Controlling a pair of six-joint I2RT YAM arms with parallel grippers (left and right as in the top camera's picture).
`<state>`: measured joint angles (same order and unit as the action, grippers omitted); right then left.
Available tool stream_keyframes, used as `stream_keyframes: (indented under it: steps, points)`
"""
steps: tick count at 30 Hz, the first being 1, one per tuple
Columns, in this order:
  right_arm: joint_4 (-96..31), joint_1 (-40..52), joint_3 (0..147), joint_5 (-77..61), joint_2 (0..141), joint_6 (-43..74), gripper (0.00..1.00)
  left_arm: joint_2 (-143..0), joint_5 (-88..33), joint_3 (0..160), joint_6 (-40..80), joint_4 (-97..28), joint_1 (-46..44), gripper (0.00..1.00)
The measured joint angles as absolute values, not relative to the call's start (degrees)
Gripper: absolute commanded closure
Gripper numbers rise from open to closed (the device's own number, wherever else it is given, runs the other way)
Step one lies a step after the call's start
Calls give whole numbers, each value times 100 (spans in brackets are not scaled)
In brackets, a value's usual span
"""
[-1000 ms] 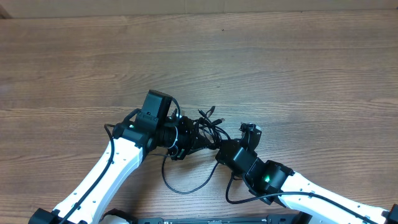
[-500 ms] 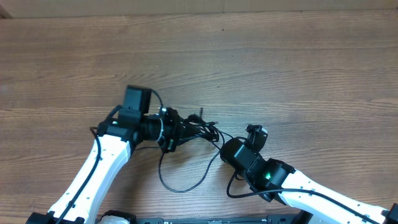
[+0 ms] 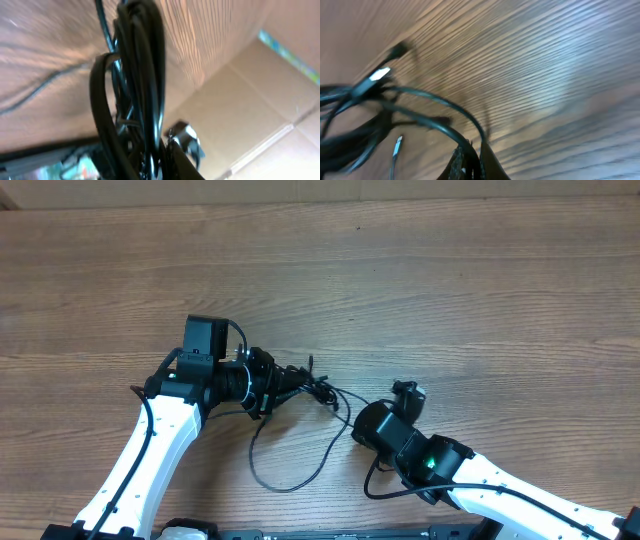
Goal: Untangle cables
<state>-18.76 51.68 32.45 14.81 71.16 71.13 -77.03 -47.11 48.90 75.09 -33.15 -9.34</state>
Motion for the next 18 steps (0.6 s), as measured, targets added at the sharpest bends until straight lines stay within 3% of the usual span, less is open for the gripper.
stream_keyframes:
  steps: [7,16,18]
  points:
    - [-1066,5146,3227,255,6967,5712,96,-7703,-3673,4890,7509,-3426,-1039,91]
    - [-967,5146,3227,-534,5863,4700,96,-7703,-2836,4890,7502,-3573,-1406,66]
    - [-972,5146,3225,-587,5649,4626,96,-7703,-2687,4890,7496,-3575,-1498,54]
